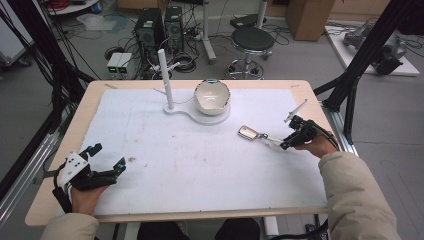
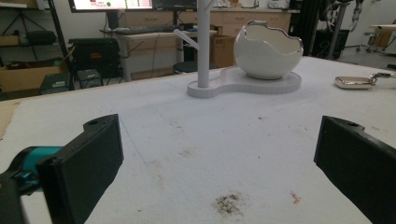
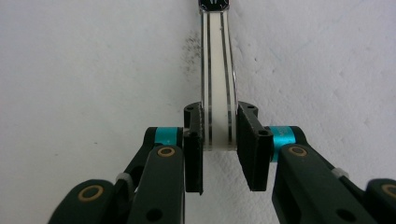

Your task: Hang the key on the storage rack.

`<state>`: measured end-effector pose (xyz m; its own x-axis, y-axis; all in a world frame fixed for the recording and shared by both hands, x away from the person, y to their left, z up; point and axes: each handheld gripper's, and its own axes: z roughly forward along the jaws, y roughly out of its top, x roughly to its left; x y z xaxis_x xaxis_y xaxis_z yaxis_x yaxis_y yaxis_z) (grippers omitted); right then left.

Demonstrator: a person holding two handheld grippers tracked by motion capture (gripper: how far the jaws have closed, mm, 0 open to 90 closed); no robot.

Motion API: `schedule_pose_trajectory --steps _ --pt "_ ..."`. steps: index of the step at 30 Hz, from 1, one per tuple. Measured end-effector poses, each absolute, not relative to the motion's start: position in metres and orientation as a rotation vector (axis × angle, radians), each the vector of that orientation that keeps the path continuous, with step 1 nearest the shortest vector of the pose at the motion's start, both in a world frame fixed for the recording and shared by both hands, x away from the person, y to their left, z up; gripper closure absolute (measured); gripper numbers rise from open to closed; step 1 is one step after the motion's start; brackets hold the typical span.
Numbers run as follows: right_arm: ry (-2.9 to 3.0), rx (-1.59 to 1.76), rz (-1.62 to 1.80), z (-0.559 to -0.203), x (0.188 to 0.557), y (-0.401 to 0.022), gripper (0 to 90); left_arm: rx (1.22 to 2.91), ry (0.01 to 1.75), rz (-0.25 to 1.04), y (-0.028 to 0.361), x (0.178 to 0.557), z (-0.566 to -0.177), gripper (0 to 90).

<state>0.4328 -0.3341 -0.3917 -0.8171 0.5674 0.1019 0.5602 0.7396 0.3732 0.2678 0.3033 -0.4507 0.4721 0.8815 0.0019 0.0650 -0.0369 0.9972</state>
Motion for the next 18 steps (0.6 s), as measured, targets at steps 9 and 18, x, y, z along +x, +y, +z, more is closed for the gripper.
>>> schedule_pose_trajectory --steps 9,18 --pt "2.890 0.873 0.802 -0.360 0.415 -0.329 74.0 1.510 0.857 0.799 0.303 0.274 -0.440 2.3" --pt "2.823 0.759 0.954 -0.328 0.402 -0.315 74.0 1.565 0.714 0.788 0.297 0.290 -0.380 2.3"
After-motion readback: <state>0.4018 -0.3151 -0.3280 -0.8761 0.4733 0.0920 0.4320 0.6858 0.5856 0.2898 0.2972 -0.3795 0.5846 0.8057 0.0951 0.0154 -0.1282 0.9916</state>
